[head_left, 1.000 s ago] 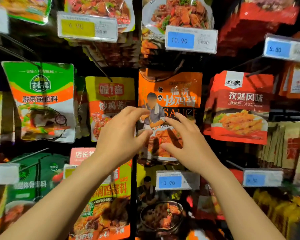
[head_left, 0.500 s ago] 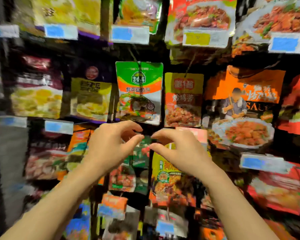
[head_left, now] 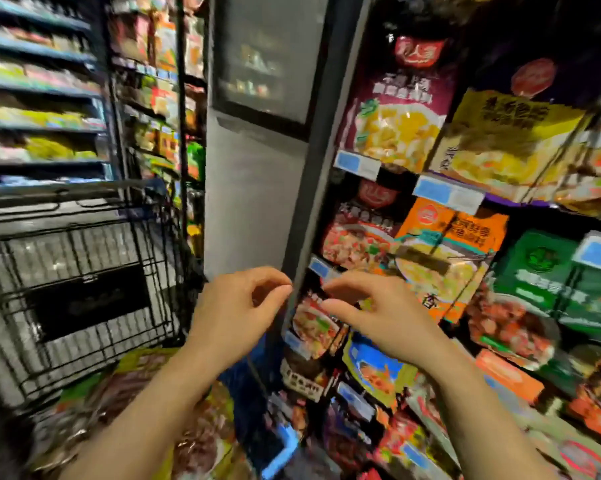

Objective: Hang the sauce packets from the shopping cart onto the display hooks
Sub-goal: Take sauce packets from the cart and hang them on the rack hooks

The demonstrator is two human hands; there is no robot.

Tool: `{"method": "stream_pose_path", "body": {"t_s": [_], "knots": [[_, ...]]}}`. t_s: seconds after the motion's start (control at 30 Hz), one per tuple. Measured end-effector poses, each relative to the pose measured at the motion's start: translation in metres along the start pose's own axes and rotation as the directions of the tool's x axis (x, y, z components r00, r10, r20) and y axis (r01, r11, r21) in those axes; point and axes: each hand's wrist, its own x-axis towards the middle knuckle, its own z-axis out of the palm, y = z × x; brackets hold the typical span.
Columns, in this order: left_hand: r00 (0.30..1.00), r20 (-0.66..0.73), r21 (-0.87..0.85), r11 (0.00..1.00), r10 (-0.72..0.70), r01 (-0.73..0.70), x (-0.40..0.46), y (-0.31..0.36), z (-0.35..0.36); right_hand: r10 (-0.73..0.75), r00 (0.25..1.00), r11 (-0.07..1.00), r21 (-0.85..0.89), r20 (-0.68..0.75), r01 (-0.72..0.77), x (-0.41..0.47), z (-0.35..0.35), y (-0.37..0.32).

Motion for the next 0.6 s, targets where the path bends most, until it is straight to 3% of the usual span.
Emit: {"method": "stream_pose_path", "body": {"t_s": [0.17, 0.33, 0.47, 0.6], "knots": [[0.966, -0.069, 0.149, 0.955, -0.250, 0.258, -0.053, -0.080, -0.044, -0.078, 0.967, 0.993, 0.102, 0.244, 0.054, 0.036, 0.092, -0.023], [0.861, -0.170, 0.209, 0.836, -0.480, 0.508, -0.122, -0.147, -0.074, -0.145, 0.859, 0.977, 0.210, 0.490, 0.045, 0.060, 0.172, -0.042], [0.730, -0.292, 0.348, 0.642, -0.618, 0.683, -0.177, -0.196, -0.084, -0.140, 0.731, 0.981, 0.195, 0.667, 0.010, 0.079, 0.241, -0.041], [0.668, -0.331, 0.574, 0.420, -0.667, 0.704, -0.221, -0.233, -0.078, -0.072, 0.576, 0.993, 0.112, 0.815, -0.034, 0.091, 0.333, -0.016]]}}
